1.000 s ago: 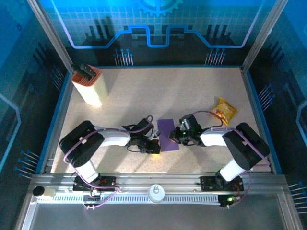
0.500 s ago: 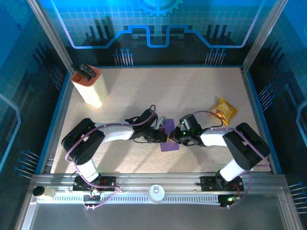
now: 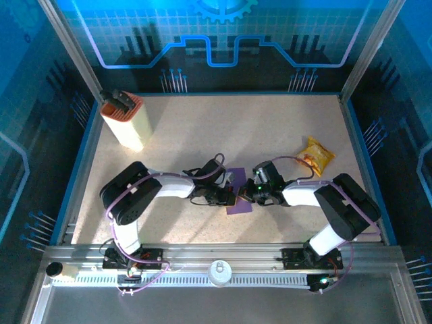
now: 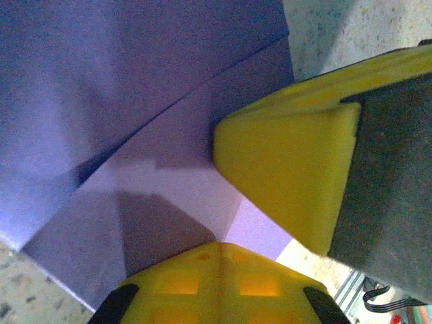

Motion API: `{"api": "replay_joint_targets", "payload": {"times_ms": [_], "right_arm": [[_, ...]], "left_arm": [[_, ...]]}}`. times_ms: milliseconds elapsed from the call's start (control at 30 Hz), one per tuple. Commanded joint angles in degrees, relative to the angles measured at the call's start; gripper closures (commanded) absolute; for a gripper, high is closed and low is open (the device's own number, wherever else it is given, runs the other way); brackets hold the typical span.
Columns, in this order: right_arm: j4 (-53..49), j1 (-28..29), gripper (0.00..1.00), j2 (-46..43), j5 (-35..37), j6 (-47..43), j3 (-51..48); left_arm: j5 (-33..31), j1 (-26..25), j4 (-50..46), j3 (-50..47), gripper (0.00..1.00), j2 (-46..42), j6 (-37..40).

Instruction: Fold a paper plane with a square sheet of paper (pick it up from the middle)

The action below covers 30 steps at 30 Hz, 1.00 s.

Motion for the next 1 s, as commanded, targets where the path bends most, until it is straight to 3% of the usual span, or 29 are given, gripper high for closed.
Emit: {"api": "replay_joint_targets", "payload": {"times_ms": [0, 200, 433, 600, 767, 967], "right_arm": [[-5.2, 0.0, 0.99, -3.2, 1.0, -1.4, -0.2], [-11.0, 2.8, 0.98, -9.4, 4.6, -5.1, 2.1], [0.3, 7.4, 0.99, -2.2, 2.6, -0.8, 0.2], [2.4, 3.8, 1.0, 2.0, 2.4, -0.8, -2.1], [7.6, -2.1, 1.0, 1.1, -1.1, -1.0, -6.0], [6.4, -5.8, 1.0, -1.4, -2.9, -2.3, -5.7]], "left_arm": [[-3.6, -1.1, -8.1, -6.3, 1.0, -0.6, 3.4], [-4.4, -1.0, -10.8, -7.5, 1.0, -3.3, 6.3], [-3.9, -1.0, -9.1, -5.2, 1.0, -2.4, 3.9], [-3.3, -1.0, -9.1, -4.5, 1.0, -2.6, 3.3], [-3.1, -1.0, -8.2, -5.1, 1.0, -2.8, 2.3], [-2.2, -1.0, -5.4, -6.1, 1.0, -2.7, 0.3]]}}
